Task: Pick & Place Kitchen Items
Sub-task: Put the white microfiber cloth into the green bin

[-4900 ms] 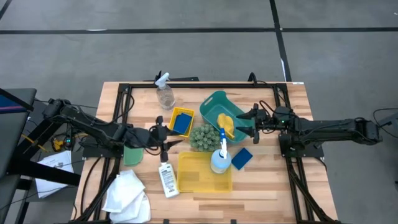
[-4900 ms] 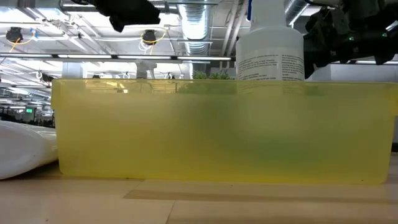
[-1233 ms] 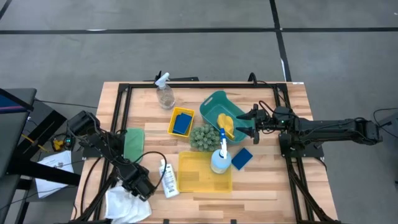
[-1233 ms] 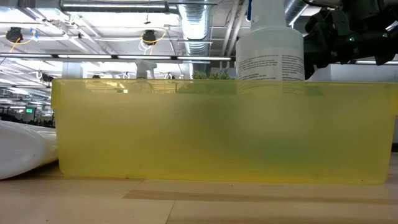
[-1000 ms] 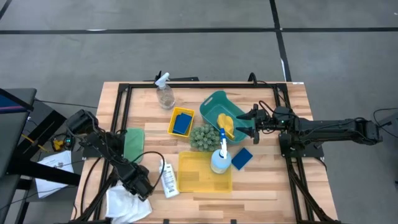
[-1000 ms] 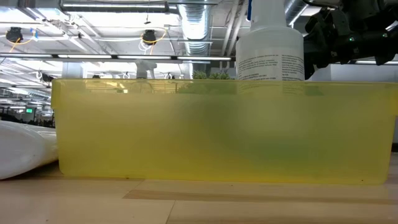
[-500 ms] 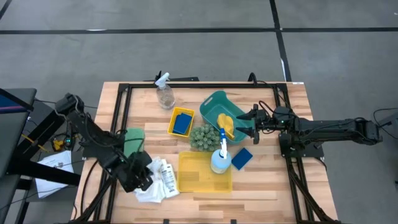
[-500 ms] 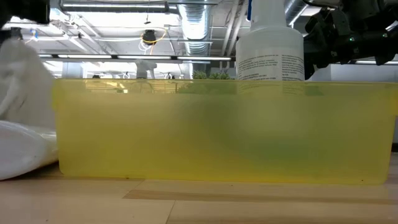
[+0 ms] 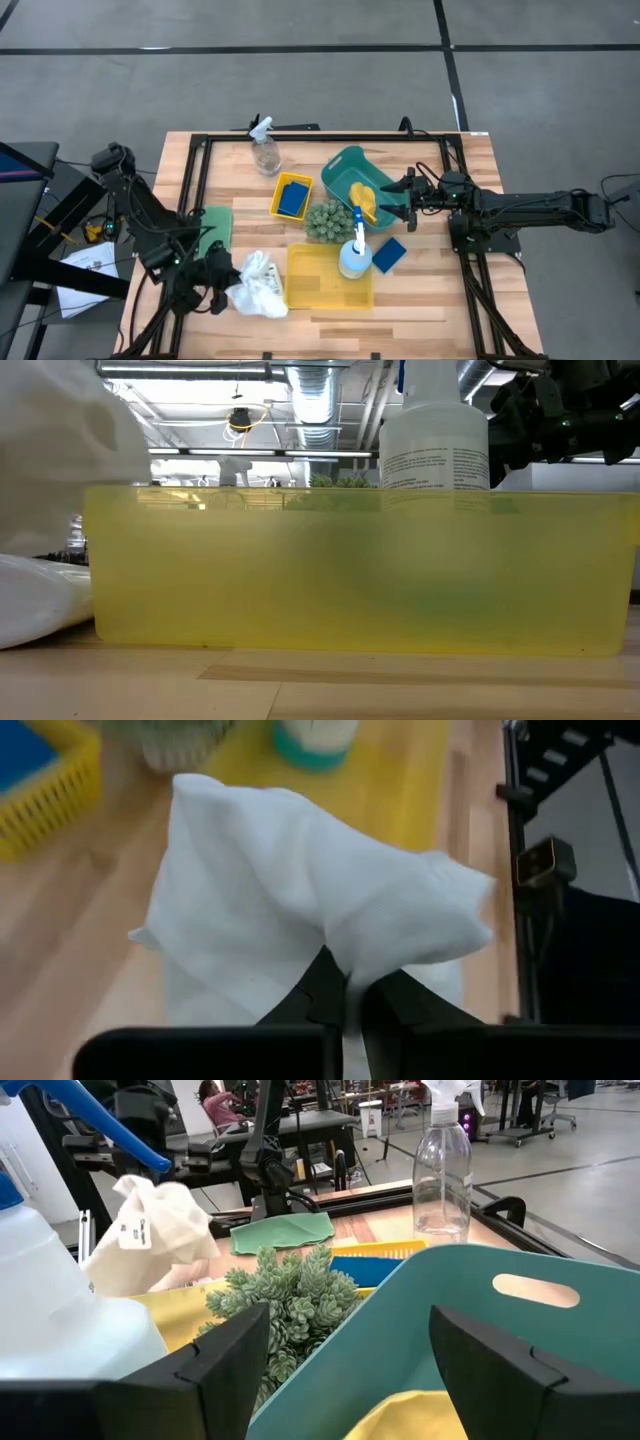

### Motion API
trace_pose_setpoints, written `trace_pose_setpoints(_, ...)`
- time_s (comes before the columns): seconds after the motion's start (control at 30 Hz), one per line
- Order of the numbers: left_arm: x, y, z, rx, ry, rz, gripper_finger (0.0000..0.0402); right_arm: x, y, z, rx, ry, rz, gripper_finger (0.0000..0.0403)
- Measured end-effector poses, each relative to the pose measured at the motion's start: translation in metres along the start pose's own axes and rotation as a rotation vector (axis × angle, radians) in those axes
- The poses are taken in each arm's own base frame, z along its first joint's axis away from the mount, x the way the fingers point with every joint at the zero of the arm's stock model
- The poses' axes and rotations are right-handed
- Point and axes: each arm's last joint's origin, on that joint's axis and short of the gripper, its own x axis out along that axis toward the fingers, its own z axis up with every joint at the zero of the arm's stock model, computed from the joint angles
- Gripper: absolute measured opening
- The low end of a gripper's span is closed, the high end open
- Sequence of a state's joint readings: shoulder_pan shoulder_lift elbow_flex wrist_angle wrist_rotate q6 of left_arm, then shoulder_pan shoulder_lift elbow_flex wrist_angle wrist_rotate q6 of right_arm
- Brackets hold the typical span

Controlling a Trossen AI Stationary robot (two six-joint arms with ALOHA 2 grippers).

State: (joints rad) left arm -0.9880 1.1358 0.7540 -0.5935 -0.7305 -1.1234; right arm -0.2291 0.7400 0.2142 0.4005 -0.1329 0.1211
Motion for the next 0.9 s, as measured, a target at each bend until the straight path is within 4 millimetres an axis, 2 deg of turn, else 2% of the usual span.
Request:
trace_pose_setpoints(0.3,-0.005,0.0,0.005,0.208,-0.264,0.132,0.0007,0.0,0.0,0.0,0.0,0.0,0.0,0.0265)
trace_pose_setpoints(0.63,-0.01,0.004,0.013,0.308,-0.554,0.353,0.0008,0.0,0.0,0.001,0.0,-0.005,0.001,0.0265)
trace_pose_setpoints(0.9,-0.015,0.01,0.023,0.397,-0.661,0.503,0.0008,0.0,0.001,0.003,0.002,-0.033,0.005,0.0265)
